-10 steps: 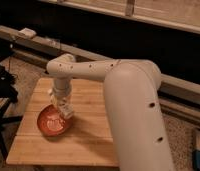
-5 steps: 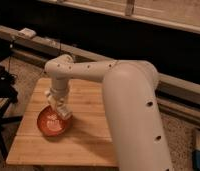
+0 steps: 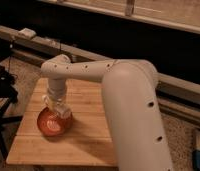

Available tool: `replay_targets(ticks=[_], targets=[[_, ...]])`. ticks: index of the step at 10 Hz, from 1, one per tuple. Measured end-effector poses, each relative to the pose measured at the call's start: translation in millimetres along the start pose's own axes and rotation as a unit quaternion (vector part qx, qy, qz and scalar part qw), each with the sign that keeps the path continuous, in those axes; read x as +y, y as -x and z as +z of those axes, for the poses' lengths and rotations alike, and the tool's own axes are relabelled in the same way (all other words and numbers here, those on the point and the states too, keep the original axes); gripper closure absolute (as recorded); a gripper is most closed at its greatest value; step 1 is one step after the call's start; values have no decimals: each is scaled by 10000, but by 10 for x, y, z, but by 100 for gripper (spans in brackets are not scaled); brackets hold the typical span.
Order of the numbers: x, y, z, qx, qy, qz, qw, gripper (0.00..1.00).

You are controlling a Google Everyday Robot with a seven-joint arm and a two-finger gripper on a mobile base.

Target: Place the bottle in the ceramic bowl

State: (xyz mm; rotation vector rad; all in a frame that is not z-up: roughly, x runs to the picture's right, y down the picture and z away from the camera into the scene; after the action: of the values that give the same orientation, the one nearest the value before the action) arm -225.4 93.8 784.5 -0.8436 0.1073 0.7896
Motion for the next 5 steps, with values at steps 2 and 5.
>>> replay_targets(ticks=[2, 5], targets=[[36, 9, -16, -29, 3, -64, 10000, 20], [18, 10, -64, -122, 101, -1, 9999, 20]])
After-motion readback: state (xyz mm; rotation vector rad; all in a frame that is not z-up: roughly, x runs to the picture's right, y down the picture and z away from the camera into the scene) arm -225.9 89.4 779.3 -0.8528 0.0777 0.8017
